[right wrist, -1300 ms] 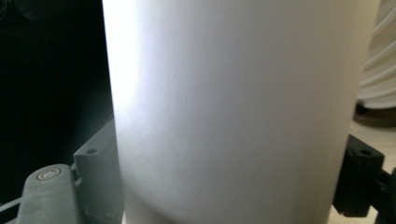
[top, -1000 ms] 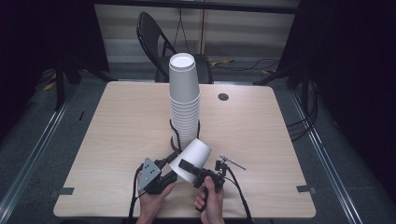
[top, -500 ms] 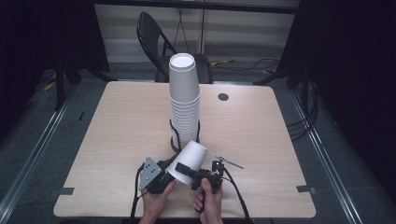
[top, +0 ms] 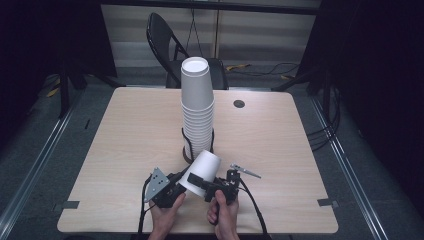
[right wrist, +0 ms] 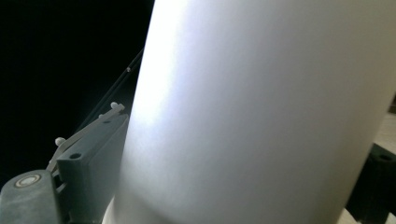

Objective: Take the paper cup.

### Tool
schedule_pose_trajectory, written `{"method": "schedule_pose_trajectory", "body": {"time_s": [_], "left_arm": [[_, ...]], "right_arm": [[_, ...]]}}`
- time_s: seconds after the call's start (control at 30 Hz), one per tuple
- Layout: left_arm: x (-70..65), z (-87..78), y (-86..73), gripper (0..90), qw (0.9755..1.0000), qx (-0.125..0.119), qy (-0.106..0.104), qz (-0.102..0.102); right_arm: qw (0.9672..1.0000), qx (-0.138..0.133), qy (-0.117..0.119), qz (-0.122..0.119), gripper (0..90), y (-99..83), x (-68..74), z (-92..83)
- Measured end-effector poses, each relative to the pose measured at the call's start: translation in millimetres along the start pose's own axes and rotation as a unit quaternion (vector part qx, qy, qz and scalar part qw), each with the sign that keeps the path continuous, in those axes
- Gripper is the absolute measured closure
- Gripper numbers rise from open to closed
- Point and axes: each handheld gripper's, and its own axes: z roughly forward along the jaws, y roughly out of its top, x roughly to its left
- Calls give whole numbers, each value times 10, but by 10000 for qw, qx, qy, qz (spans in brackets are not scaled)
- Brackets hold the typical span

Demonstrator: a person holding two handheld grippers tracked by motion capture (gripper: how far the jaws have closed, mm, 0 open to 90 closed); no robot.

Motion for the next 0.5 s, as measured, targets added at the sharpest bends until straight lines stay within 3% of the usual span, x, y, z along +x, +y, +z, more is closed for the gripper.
{"method": "schedule_pose_trajectory", "body": {"time_s": [0.27, 0.5], "left_arm": [[23, -29, -14, 859, 9998, -98, -6, -164], [27, -72, -6, 862, 9999, -78, -52, -96]], "right_arm": [[9999, 74, -8, -114, 85, 36, 7, 36], [9998, -121, -108, -123, 99, 115, 40, 32]]}}
